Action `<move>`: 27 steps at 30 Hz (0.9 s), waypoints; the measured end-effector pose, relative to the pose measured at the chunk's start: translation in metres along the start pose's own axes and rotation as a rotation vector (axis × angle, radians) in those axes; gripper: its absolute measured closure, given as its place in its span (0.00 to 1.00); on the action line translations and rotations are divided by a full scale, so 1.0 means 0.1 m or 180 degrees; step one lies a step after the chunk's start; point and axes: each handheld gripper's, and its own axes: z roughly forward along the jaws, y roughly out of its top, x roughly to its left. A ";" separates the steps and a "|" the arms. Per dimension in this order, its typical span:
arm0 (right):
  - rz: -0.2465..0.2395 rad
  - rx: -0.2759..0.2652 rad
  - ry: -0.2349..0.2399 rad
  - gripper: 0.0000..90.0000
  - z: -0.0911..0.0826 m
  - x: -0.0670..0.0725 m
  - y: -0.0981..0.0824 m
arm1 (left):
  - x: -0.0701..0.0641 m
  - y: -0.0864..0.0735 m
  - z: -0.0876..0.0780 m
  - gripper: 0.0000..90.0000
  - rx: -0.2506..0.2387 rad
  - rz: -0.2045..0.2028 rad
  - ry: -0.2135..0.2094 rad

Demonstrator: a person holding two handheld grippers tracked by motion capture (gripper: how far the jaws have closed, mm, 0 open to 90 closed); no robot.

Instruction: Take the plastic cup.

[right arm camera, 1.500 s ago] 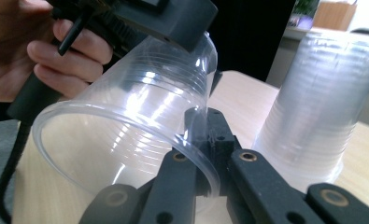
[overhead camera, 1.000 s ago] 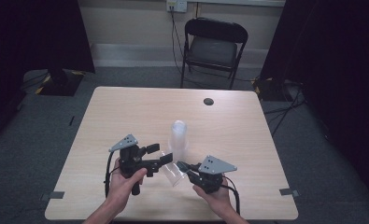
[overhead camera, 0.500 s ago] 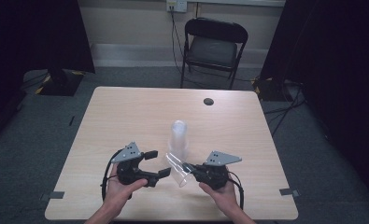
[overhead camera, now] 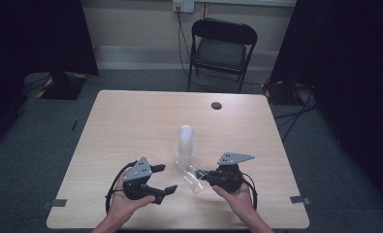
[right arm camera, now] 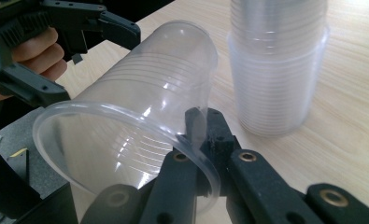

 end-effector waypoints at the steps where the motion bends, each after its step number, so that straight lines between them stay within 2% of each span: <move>1: 0.0034 -0.0035 -0.0023 1.00 -0.03 -0.01 0.01 | 0.00 -0.01 0.01 0.21 0.0018 0.0005 0.0004; 3: 0.0072 -0.0006 -0.0013 1.00 -0.03 -0.03 0.02 | -0.02 -0.05 0.03 0.21 0.0087 0.0031 0.0020; 4: 0.0089 0.0040 0.0004 1.00 -0.03 -0.03 0.03 | -0.04 -0.06 0.05 0.21 0.0118 0.0097 0.0037; 5: 0.0113 0.0110 0.0023 1.00 -0.02 -0.03 0.03 | -0.05 -0.06 0.06 0.21 0.0156 0.0154 0.0063; 6: 0.0148 0.0193 0.0060 1.00 -0.01 -0.04 0.04 | -0.05 -0.06 0.06 0.21 0.0156 0.0154 0.0063; 7: 0.0167 0.0267 0.0096 1.00 0.01 -0.04 0.05 | -0.07 -0.06 0.08 0.21 0.0199 0.0250 0.0069; 8: 0.0198 0.0339 0.0129 1.00 0.02 -0.04 0.05 | -0.07 -0.06 0.08 0.21 0.0199 0.0250 0.0069; 9: 0.0198 0.0339 0.0129 1.00 0.02 -0.04 0.05 | -0.09 -0.07 0.09 0.21 0.0212 0.0261 0.0063; 10: 0.0218 0.0451 0.0165 1.00 0.05 -0.04 0.05 | -0.09 -0.07 0.09 0.21 0.0201 0.0296 0.0037; 11: 0.0226 0.0499 0.0186 1.00 0.07 -0.04 0.05 | -0.10 -0.07 0.10 0.21 0.0178 0.0371 0.0016; 12: 0.0226 0.0499 0.0186 1.00 0.07 -0.04 0.05 | -0.10 -0.07 0.10 0.21 0.0178 0.0371 0.0016; 13: 0.0233 0.0575 0.0233 1.00 0.09 -0.04 0.05 | -0.11 -0.07 0.09 0.21 0.0180 0.0459 0.0002; 15: 0.0241 0.0615 0.0246 1.00 0.10 -0.03 0.05 | -0.12 -0.07 0.10 0.21 0.0170 0.0462 0.0014; 16: 0.0239 0.0696 0.0289 1.00 0.12 -0.03 0.05 | -0.13 -0.07 0.10 0.21 0.0183 0.0581 -0.0017; 18: 0.0243 0.0732 0.0316 1.00 0.13 -0.02 0.05 | -0.14 -0.07 0.11 0.21 0.0173 0.0619 -0.0017; 19: 0.0242 0.0766 0.0312 1.00 0.14 -0.02 0.05 | -0.14 -0.07 0.11 0.21 0.0218 0.0709 -0.0017; 21: 0.0230 0.0834 0.0345 1.00 0.17 0.00 0.05 | -0.15 -0.08 0.12 0.21 0.0227 0.0785 -0.0016; 22: 0.0229 0.0867 0.0361 1.00 0.18 0.01 0.05 | -0.16 -0.08 0.13 0.21 0.0233 0.0911 -0.0072; 24: 0.0216 0.0932 0.0388 1.00 0.20 0.03 0.05 | -0.18 -0.08 0.15 0.21 0.0311 0.1072 -0.0084; 26: 0.0212 0.0986 0.0427 1.00 0.23 0.05 0.06 | -0.22 -0.10 0.18 0.22 0.0380 0.1160 -0.0095; 27: 0.0212 0.0986 0.0427 1.00 0.23 0.05 0.06 | -0.22 -0.10 0.18 0.21 0.0380 0.1160 -0.0095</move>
